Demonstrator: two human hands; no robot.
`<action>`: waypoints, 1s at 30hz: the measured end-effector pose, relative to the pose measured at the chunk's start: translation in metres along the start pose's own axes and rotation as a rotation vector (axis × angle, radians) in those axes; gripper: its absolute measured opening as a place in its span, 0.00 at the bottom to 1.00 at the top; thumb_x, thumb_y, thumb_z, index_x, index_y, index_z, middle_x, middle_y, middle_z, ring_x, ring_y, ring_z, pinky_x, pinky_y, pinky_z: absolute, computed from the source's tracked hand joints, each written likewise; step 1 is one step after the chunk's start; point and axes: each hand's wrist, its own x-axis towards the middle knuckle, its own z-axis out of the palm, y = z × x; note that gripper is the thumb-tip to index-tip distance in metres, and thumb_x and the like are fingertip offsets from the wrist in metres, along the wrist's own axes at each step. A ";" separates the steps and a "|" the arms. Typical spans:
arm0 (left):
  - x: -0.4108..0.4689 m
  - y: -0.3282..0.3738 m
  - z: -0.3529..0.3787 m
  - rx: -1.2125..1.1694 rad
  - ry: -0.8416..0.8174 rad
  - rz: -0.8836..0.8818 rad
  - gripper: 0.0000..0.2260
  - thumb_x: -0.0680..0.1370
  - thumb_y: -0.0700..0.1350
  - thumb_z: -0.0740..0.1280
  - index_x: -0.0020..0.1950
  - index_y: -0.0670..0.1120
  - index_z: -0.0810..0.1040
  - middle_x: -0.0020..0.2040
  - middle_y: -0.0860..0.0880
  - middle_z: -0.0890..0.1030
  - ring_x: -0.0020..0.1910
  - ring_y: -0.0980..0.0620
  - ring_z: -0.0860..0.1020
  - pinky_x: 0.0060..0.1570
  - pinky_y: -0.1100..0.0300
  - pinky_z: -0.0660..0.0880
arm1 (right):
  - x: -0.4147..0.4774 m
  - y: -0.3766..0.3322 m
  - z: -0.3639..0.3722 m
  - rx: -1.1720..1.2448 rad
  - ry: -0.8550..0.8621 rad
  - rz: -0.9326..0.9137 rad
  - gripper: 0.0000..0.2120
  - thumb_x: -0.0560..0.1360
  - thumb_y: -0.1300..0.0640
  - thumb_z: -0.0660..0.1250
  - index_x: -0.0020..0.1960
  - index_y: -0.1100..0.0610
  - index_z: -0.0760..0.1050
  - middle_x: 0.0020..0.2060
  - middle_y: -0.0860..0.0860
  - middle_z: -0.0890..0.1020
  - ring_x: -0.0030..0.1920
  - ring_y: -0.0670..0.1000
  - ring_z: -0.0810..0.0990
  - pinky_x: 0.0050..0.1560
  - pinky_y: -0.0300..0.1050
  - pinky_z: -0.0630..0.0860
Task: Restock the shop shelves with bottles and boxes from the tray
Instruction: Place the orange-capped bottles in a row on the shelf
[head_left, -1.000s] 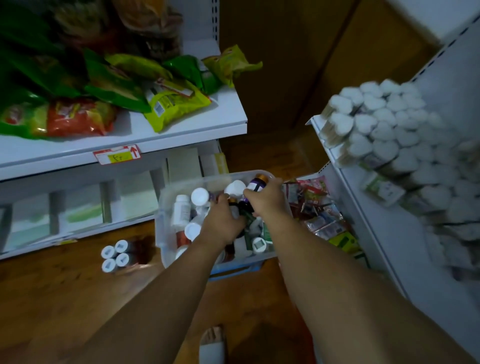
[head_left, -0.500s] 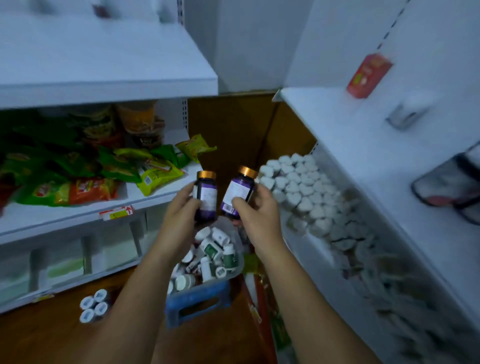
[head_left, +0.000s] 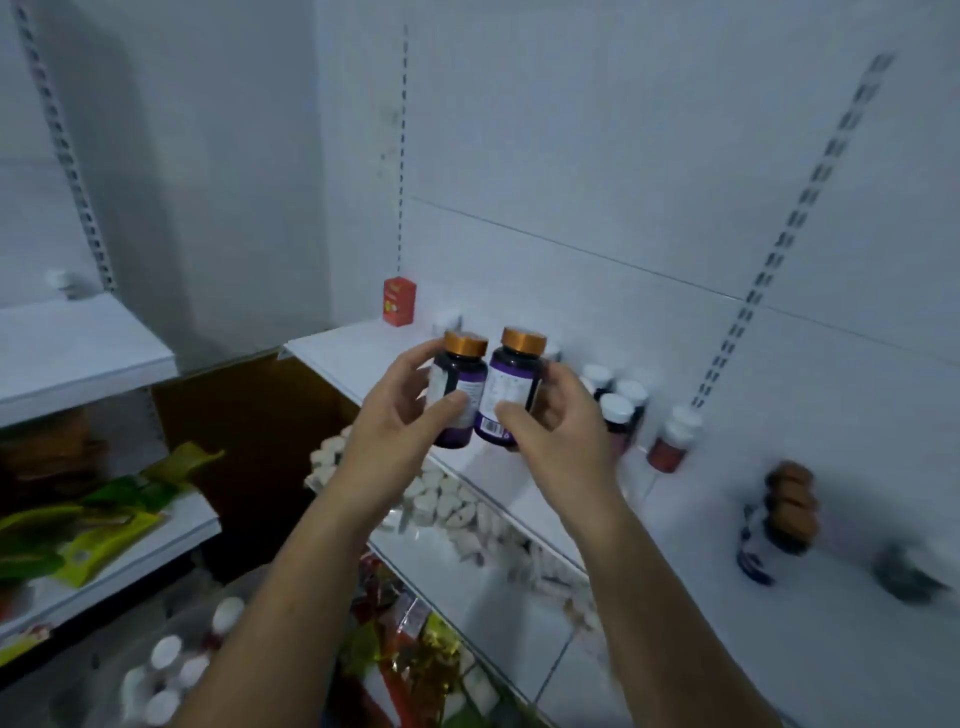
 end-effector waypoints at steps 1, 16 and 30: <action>-0.005 0.001 0.025 0.003 -0.047 0.014 0.20 0.82 0.39 0.69 0.72 0.53 0.74 0.58 0.67 0.81 0.54 0.76 0.78 0.45 0.77 0.75 | -0.011 0.001 -0.027 -0.007 0.041 -0.001 0.18 0.76 0.62 0.72 0.60 0.43 0.77 0.49 0.45 0.88 0.51 0.47 0.86 0.55 0.55 0.84; -0.097 -0.074 0.323 0.043 -0.474 -0.042 0.23 0.78 0.39 0.75 0.71 0.53 0.78 0.63 0.57 0.83 0.63 0.57 0.81 0.61 0.58 0.80 | -0.139 0.105 -0.305 -0.288 0.494 0.226 0.20 0.78 0.62 0.72 0.64 0.44 0.73 0.49 0.38 0.82 0.47 0.33 0.81 0.43 0.27 0.74; -0.131 -0.114 0.409 0.157 -0.340 -0.089 0.26 0.78 0.32 0.71 0.67 0.59 0.73 0.61 0.61 0.80 0.59 0.75 0.75 0.54 0.79 0.70 | -0.123 0.184 -0.366 -0.176 0.453 0.321 0.17 0.82 0.57 0.68 0.65 0.39 0.74 0.56 0.41 0.84 0.59 0.44 0.82 0.66 0.55 0.79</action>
